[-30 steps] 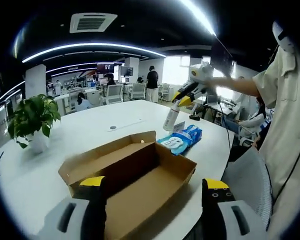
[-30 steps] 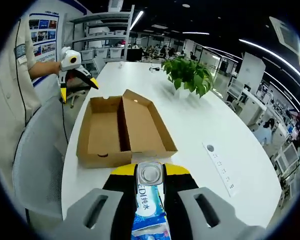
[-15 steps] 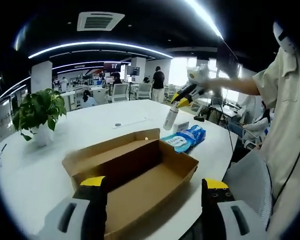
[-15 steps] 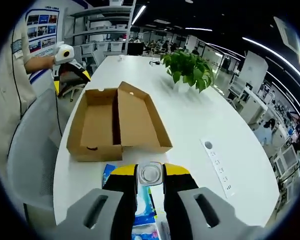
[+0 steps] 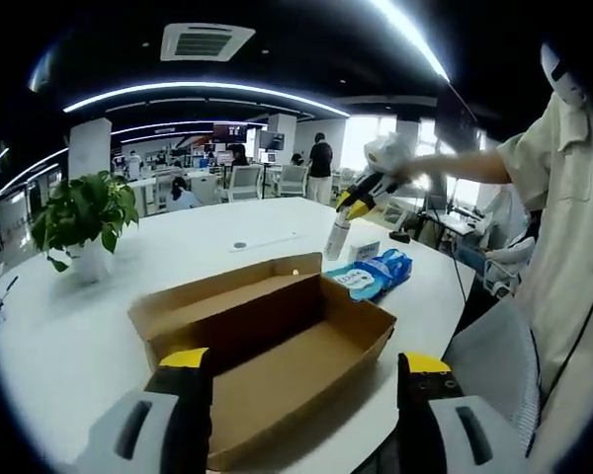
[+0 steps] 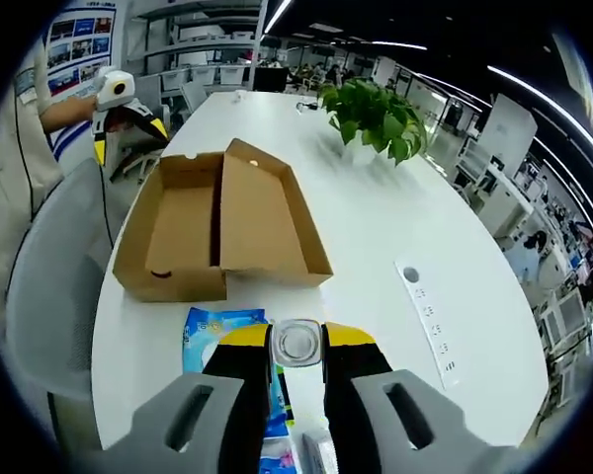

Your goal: Operate the shoe box by opening the lid, removing the specified soft item, and placing it in the target area until the item is outside and the box remains undamaged.

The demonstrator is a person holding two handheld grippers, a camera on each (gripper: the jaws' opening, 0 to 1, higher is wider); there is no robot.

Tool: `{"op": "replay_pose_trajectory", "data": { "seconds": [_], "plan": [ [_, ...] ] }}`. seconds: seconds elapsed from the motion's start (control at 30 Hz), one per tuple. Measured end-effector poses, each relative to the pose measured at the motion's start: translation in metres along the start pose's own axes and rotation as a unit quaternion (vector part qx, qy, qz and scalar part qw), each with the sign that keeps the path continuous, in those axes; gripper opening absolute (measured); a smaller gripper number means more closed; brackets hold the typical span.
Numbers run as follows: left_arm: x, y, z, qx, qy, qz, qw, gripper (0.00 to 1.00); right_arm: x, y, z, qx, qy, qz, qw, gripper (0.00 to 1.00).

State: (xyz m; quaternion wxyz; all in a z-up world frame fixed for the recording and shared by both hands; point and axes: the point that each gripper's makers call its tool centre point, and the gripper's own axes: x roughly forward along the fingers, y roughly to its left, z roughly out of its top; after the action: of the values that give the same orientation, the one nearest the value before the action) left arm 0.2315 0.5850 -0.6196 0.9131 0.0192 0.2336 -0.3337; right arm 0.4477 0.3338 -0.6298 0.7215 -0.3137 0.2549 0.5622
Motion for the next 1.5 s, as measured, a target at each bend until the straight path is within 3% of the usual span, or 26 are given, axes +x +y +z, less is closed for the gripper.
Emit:
{"op": "replay_pose_trajectory", "data": {
  "seconds": [0.83, 1.13, 1.5],
  "plan": [
    [-0.002, 0.002, -0.004, -0.005, 0.003, 0.010, 0.9999, 0.77, 0.020, -0.011, -0.024, -0.001, 0.037, 0.003, 0.9993, 0.16],
    [-0.005, 0.004, -0.007, -0.012, 0.002, 0.017, 0.9998, 0.77, 0.032, -0.004, -0.034, -0.037, 0.053, 0.023, 0.9976, 0.16],
    [-0.007, 0.003, -0.013, -0.021, 0.003, 0.023, 0.9995, 0.77, 0.041, -0.001, -0.038, -0.047, 0.061, 0.039, 0.9963, 0.17]
  ]
}}
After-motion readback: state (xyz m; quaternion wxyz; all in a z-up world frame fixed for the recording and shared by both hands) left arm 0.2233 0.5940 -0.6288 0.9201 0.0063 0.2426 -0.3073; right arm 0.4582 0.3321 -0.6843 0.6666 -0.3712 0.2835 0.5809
